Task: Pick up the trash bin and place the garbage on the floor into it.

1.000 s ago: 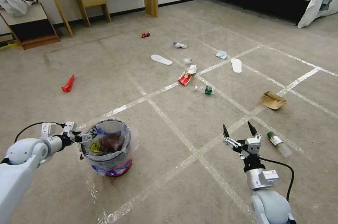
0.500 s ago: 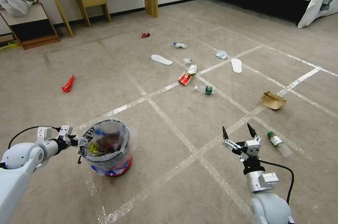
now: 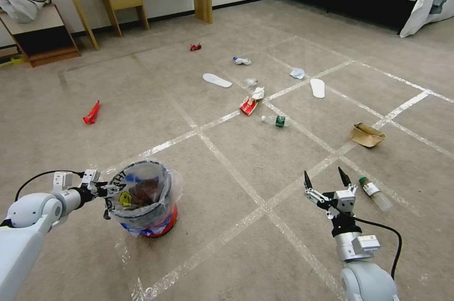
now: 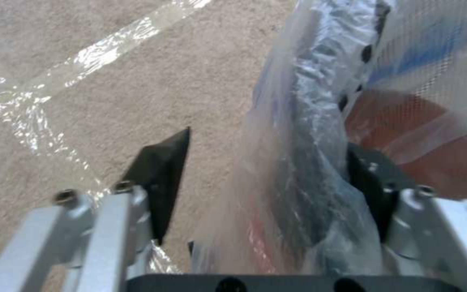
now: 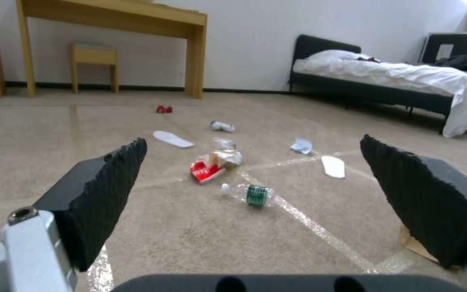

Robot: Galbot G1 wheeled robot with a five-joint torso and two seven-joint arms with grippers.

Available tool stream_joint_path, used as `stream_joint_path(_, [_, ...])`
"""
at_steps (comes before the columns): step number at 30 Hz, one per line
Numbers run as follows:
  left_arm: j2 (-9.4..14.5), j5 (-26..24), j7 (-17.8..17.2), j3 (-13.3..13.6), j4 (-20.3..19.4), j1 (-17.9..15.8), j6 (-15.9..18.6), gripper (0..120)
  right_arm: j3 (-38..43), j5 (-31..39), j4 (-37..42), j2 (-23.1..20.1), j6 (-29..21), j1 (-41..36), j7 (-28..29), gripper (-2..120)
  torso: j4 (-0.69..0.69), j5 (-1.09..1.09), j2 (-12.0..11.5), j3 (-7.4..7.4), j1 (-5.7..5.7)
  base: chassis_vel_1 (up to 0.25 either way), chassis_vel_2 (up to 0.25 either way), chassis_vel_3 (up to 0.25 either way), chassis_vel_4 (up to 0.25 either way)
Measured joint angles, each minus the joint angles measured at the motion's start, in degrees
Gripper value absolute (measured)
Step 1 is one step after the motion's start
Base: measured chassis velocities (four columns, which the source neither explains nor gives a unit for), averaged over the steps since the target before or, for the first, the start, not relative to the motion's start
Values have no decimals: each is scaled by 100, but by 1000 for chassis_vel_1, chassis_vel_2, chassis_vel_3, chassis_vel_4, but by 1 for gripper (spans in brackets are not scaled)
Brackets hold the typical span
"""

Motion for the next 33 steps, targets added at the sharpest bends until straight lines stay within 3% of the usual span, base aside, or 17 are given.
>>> stream_joint_path(4, [-48, 28, 2, 3, -31, 2, -14, 51, 45, 0, 0, -3, 2, -3, 0, 100, 0, 1, 0, 0, 0, 0, 0, 0, 0])
stream_joint_path(10, [-152, 123, 33, -91, -175, 201, -60, 23, 179, 45, 79, -48, -1, -13, 2, 100, 0, 3, 1, -1, -1, 0, 0, 0, 0])
stream_joint_path(13, [-157, 141, 40, -92, -176, 213, -65, 20, 192, 49, 79, -48, 5, -15, 1, 100, 0, 3, 1, -2, -1, 0, 0, 0, 0])
stream_joint_path(14, [-165, 165, 49, -95, -175, 240, -71, 10, 226, 58, 75, -43, 25, -19, 2, 100, 0, 4, 2, -2, -1, 0, 0, 0, 0])
stream_joint_path(17, [-176, 180, 58, -96, -160, 258, -73, 4, 236, 61, 44, -25, 56, -19, 1, 100, 0, 3, 3, -2, -2, 0, 0, 0, 0])
stream_joint_path(33, [-358, 238, 12, -93, -92, 255, -135, 4, 195, 102, -38, -59, 58, 59, 2, 100, 1, 5, 3, -1, -2, 0, 0, 0, 0])
